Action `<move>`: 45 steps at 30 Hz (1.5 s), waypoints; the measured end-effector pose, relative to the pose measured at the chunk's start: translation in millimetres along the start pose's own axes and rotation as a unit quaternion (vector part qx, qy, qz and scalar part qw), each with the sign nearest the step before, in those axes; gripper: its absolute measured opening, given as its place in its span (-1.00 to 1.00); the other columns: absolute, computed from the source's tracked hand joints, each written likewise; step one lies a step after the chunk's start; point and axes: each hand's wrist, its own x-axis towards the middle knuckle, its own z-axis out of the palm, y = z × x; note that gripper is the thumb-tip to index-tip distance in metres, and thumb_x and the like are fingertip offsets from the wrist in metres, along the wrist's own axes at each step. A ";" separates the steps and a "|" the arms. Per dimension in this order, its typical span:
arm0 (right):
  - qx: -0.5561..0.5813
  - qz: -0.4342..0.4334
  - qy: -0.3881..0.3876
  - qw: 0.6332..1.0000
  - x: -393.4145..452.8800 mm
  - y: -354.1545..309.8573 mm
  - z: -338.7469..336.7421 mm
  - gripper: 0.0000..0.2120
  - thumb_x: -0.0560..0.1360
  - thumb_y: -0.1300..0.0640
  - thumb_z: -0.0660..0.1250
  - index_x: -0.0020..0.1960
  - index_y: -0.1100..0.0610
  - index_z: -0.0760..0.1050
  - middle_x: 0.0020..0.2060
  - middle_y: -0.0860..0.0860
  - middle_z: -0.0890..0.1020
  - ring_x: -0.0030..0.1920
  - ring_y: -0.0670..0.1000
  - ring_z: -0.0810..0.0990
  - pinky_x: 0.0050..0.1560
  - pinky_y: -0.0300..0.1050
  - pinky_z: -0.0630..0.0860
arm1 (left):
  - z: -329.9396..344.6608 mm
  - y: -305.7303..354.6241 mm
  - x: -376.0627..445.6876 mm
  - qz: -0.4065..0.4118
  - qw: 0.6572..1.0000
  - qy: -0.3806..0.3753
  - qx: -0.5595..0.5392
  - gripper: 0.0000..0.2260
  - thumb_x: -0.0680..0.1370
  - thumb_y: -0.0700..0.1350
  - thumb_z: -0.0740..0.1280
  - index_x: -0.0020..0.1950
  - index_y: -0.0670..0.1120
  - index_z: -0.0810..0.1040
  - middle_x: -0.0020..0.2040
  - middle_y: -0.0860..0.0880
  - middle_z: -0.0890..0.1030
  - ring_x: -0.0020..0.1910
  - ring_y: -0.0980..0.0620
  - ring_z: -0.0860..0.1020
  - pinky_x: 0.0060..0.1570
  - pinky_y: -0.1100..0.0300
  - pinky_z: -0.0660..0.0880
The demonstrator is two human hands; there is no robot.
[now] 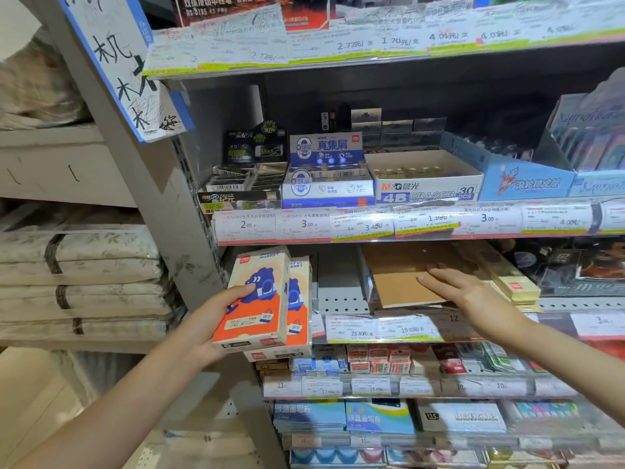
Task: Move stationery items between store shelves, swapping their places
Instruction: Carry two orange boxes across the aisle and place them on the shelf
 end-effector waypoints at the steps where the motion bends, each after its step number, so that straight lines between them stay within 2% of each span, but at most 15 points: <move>1: 0.000 0.004 -0.047 0.999 -3.0 2.6 -3.3 -0.23 0.36 0.51 0.16 0.47 -0.03 0.21 0.45 0.11 0.30 0.44 0.15 0.30 0.39 -0.03 0.24 | 1.0 -0.5 5.6 -0.001 1.000 -0.008 0.000 -0.80 0.47 -0.07 0.34 0.00 -0.16 0.52 -0.27 -0.16 0.70 -0.38 -0.11 0.67 -0.35 0.04 0.61; 4: 0.014 0.017 -0.135 0.991 -4.0 1.6 -22.6 -0.36 0.42 0.17 0.13 0.49 -0.05 0.13 0.49 0.02 0.24 0.47 0.03 0.23 0.46 -0.08 0.08 | 12.4 0.1 10.7 -0.006 1.000 -0.003 0.000 -0.80 0.48 -0.07 0.34 0.01 -0.16 0.51 -0.29 -0.16 0.70 -0.39 -0.09 0.67 -0.39 0.07 0.62; 7: 0.042 0.001 -0.037 0.998 4.8 -19.7 -37.8 -0.33 0.33 -0.09 0.00 0.42 0.06 0.31 0.38 0.06 0.41 0.38 0.06 0.37 0.39 -0.03 0.20 | 22.8 -0.7 21.7 -0.009 1.000 -0.006 0.015 -0.77 0.46 -0.06 0.36 0.05 -0.16 0.51 -0.27 -0.16 0.70 -0.38 -0.09 0.67 -0.36 0.06 0.62; 9: 0.201 0.002 0.032 0.979 14.3 -54.4 -46.2 -0.48 0.44 -0.04 0.11 0.35 0.13 0.39 0.27 0.06 0.51 0.27 0.05 0.48 0.30 -0.06 0.35 | 31.6 -0.8 29.0 -0.008 1.000 -0.005 0.020 -0.75 0.45 -0.05 0.37 0.05 -0.15 0.52 -0.25 -0.16 0.70 -0.36 -0.09 0.68 -0.32 0.05 0.61; 12: 0.458 0.065 -0.039 0.886 36.2 -106.7 -51.7 -0.55 0.53 0.01 0.23 0.38 0.10 0.29 0.15 0.04 0.55 0.10 0.00 0.56 0.19 0.03 0.50 | 46.3 -2.0 36.3 -0.001 1.000 -0.013 0.025 -0.80 0.48 -0.05 0.36 0.00 -0.15 0.52 -0.32 -0.13 0.70 -0.41 -0.06 0.67 -0.39 0.10 0.61; 16: 0.590 0.166 -0.155 0.774 68.5 -131.4 -44.6 -0.16 0.41 -0.20 0.32 0.51 0.03 -0.02 0.40 0.04 0.36 0.29 0.10 0.46 0.18 -0.03 0.45 | 65.2 -2.0 45.6 0.032 0.998 -0.032 0.032 -0.83 0.52 -0.05 0.32 -0.04 -0.15 0.54 -0.33 -0.15 0.69 -0.39 -0.06 0.66 -0.28 0.08 0.60; 19: 0.615 0.183 -0.137 0.754 83.7 -129.1 -33.4 -0.16 0.32 -0.13 0.46 0.45 0.08 0.14 0.23 0.09 0.55 0.04 0.10 0.62 -0.14 -0.11 0.54 | 72.3 -1.1 58.1 0.054 0.997 -0.029 0.053 -0.82 0.52 -0.05 0.31 -0.08 -0.16 0.57 -0.27 -0.16 0.68 -0.33 -0.07 0.65 -0.09 -0.01 0.56; 23: 0.626 0.198 -0.149 0.739 92.9 -122.9 -27.9 -0.39 0.37 0.05 0.45 0.35 0.10 0.31 0.17 0.16 0.60 0.10 0.19 0.60 0.12 0.09 0.54 | 81.8 0.4 68.7 0.060 0.995 -0.041 0.072 -0.85 0.52 -0.08 0.29 -0.08 -0.16 0.56 -0.30 -0.14 0.69 -0.34 -0.05 0.65 -0.13 0.04 0.57; 27: 0.662 0.240 -0.139 0.696 99.9 -110.9 -32.4 -0.69 0.45 0.22 0.37 0.16 0.26 0.41 -0.04 0.23 0.63 -0.13 0.15 0.60 0.08 0.14 0.54 | 87.1 3.3 69.9 0.060 0.990 -0.098 0.078 -0.77 0.42 -0.19 0.27 0.03 -0.24 0.52 -0.09 -0.22 0.63 -0.08 -0.15 0.59 0.18 -0.11 0.44; 30: 0.646 0.257 -0.142 0.705 106.9 -102.5 -31.8 -0.88 0.47 0.23 0.34 -0.03 0.22 0.43 -0.21 0.14 0.62 -0.23 0.07 0.60 -0.10 0.03 0.57 | 91.8 5.6 74.3 0.091 0.982 -0.106 0.125 -0.79 0.43 -0.31 0.23 0.03 -0.32 0.52 -0.02 -0.26 0.60 -0.02 -0.14 0.58 0.20 -0.06 0.44; 35: 0.592 0.244 -0.177 0.748 122.4 -102.0 -26.1 -0.87 0.54 0.16 0.25 0.05 0.17 0.48 -0.23 0.06 0.60 -0.23 0.01 0.57 -0.18 -0.13 0.50 | 93.8 9.9 83.3 0.103 0.962 -0.079 0.239 -0.91 0.41 -0.27 0.41 -0.11 -0.24 0.58 -0.18 -0.15 0.67 -0.14 -0.07 0.62 0.04 0.09 0.55; 38: 0.548 0.216 -0.195 0.784 129.1 -103.8 -28.0 -0.83 0.58 0.11 0.18 0.11 0.15 0.43 -0.11 0.11 0.59 -0.07 0.09 0.55 -0.01 -0.06 0.46 | 96.4 12.1 83.4 0.115 0.902 -0.079 0.409 -0.67 0.28 -0.11 0.55 -0.02 -0.15 0.59 -0.09 -0.07 0.66 -0.12 0.04 0.60 -0.01 0.24 0.57; 40: 0.516 0.193 -0.206 0.809 132.5 -104.9 -28.3 -0.81 0.59 0.11 0.14 0.06 0.17 0.47 -0.16 0.16 0.58 -0.17 0.11 0.55 -0.08 -0.04 0.47 | 98.6 15.0 88.3 0.147 0.859 -0.063 0.485 -0.48 0.27 -0.11 0.56 0.17 -0.07 0.47 0.06 -0.01 0.59 -0.05 0.10 0.55 -0.08 0.35 0.50; 42: 0.488 0.180 -0.217 0.826 134.3 -104.5 -26.5 -0.81 0.60 0.12 0.11 -0.06 0.17 0.45 -0.32 0.13 0.48 -0.34 0.06 0.41 -0.21 -0.05 0.38 | 99.2 17.9 96.9 0.170 0.821 -0.047 0.542 -0.29 0.25 -0.09 0.57 0.33 -0.03 0.35 0.21 0.04 0.47 0.10 0.07 0.48 0.12 0.25 0.44; 45: 0.475 0.135 -0.191 0.848 135.1 -105.4 -26.3 -0.81 0.59 0.09 0.12 0.01 0.14 0.47 -0.16 0.16 0.59 -0.20 0.11 0.51 -0.06 0.04 0.48 | 103.6 19.6 102.3 0.164 0.782 -0.016 0.601 -0.33 0.23 -0.02 0.56 0.28 -0.07 0.41 0.23 0.02 0.49 0.13 0.03 0.49 0.21 0.13 0.45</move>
